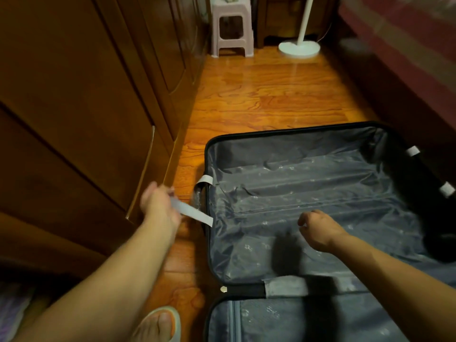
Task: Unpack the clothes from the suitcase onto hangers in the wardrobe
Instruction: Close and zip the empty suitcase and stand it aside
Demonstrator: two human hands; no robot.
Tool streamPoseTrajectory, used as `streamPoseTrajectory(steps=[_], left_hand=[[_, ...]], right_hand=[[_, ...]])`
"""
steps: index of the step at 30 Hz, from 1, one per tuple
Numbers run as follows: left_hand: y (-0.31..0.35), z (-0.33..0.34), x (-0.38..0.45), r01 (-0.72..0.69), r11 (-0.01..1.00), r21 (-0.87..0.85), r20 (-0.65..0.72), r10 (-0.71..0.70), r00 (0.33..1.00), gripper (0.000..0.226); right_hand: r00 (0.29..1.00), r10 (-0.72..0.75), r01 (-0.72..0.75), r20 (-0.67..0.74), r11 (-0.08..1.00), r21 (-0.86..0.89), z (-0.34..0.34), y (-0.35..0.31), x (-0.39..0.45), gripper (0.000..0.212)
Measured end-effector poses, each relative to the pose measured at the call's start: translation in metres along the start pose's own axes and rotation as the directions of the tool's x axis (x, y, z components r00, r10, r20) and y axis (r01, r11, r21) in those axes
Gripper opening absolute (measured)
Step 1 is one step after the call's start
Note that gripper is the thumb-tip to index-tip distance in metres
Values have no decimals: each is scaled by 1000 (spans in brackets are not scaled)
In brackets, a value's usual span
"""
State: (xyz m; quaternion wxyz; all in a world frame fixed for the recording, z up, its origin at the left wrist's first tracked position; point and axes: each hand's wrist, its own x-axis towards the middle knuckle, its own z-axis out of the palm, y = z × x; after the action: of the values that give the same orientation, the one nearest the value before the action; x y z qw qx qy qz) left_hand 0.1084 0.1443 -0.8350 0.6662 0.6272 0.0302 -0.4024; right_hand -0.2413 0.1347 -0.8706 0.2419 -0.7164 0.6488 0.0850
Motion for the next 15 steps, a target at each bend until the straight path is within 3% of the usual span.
streamPoseTrajectory(steps=[1,2,3,4,5,6,7,8,9,10,11,12,15], left_hand=[[15,19,-15,-165,986,29,78,162,984,57],[26,39,-34,-362,924,123,172,340,925,54],[31,59,-57,-571,793,211,341,488,803,48],[28,81,-83,-749,608,262,556,539,632,41],[15,94,-102,-873,394,286,770,448,454,37],[-3,107,-124,-947,151,284,922,229,312,39],[-23,110,-140,-959,-69,275,958,-61,279,48],[-43,107,-153,-937,-238,255,882,-341,326,59],[-60,100,-167,-908,-361,213,713,-578,397,67],[-70,87,-178,-886,-436,155,537,-716,446,68],[-72,79,-186,-869,-486,98,418,-772,479,64],[-68,71,-188,-861,-506,51,391,-783,484,55],[-44,64,-169,-776,-618,123,491,-642,589,37]], right_hand=[[1000,-3,3,-8,1000,6,-5,5,-2,26],[1000,-4,4,-14,1000,10,-10,8,-5,26],[1000,-5,5,-18,1000,14,-14,12,-7,27],[1000,4,-3,-23,1000,18,-22,22,-15,28],[1000,4,-4,-23,1000,9,-26,30,-20,29],[1000,15,-15,-26,1000,-3,-35,44,-30,29],[1000,23,-23,-20,1000,-17,-40,54,-37,29],[999,38,-38,-11,999,-24,-45,66,-43,29],[998,65,-65,1,998,-25,-52,82,-53,29],[996,88,-88,17,996,-27,-57,94,-60,29],[992,120,-119,32,993,-17,-61,111,-68,28],[988,150,-150,47,989,-11,-64,122,-74,28],[969,224,-225,105,974,-6,-64,150,-84,30]])
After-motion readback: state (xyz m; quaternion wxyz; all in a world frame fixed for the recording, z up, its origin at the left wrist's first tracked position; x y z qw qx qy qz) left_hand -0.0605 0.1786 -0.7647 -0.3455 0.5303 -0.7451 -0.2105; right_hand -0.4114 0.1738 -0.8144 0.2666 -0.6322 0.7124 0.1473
